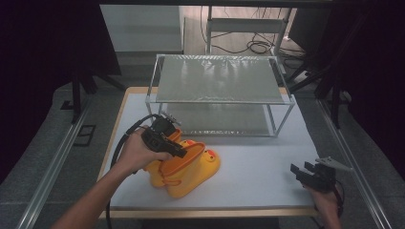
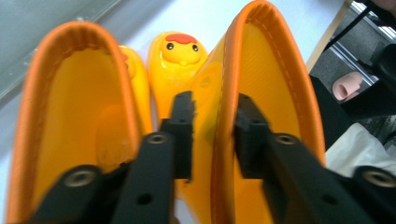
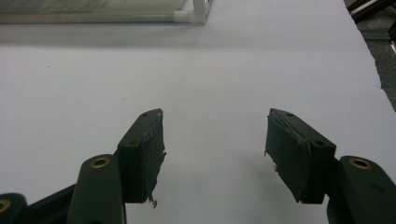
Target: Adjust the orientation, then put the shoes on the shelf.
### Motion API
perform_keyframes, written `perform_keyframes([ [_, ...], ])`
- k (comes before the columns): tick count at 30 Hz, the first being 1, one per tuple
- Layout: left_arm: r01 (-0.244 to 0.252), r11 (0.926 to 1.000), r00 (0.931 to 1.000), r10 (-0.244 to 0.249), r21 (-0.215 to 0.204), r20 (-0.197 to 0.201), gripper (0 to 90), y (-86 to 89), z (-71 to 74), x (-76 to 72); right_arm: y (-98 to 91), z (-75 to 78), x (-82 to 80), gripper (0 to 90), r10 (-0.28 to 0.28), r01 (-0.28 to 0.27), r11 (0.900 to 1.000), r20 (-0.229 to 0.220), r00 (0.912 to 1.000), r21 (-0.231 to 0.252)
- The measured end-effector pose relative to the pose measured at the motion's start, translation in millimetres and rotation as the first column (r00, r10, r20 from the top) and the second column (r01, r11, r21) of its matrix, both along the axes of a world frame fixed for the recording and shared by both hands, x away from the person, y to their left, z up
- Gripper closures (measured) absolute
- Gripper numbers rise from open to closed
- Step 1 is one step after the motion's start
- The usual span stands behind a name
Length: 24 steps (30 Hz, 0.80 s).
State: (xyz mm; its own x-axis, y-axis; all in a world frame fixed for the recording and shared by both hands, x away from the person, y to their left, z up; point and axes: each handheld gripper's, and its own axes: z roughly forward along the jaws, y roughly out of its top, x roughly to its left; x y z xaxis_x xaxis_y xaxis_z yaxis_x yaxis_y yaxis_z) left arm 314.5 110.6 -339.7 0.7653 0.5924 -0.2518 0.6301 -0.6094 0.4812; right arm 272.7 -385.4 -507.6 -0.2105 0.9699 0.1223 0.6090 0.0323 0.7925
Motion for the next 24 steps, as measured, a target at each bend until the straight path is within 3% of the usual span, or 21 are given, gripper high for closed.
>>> perform_keyframes([
  [5, -0.003, 0.9993, 0.9999, 0.004, -0.036, 0.016, 56.4, -1.2, 11.7, -0.2, -0.7, 0.3, -0.2, 36.8, -0.003, 0.003, 1.0, 0.001, 1.0, 0.002],
  [17, -0.022, 0.9955, 0.9981, 0.027, -0.092, 0.055, 45.7, 12.9, 32.7, -1.9, -0.6, 0.5, -0.6, 36.3, 0.004, -0.004, 1.0, 0.01, 0.9999, 0.003],
  [24, -0.032, 0.9962, 0.9981, 0.036, -0.081, 0.049, 41.2, 23.3, 39.2, -2.0, 0.4, 0.3, -0.3, 36.2, 0.007, -0.007, 1.0, 0.009, 0.9999, 0.003],
])
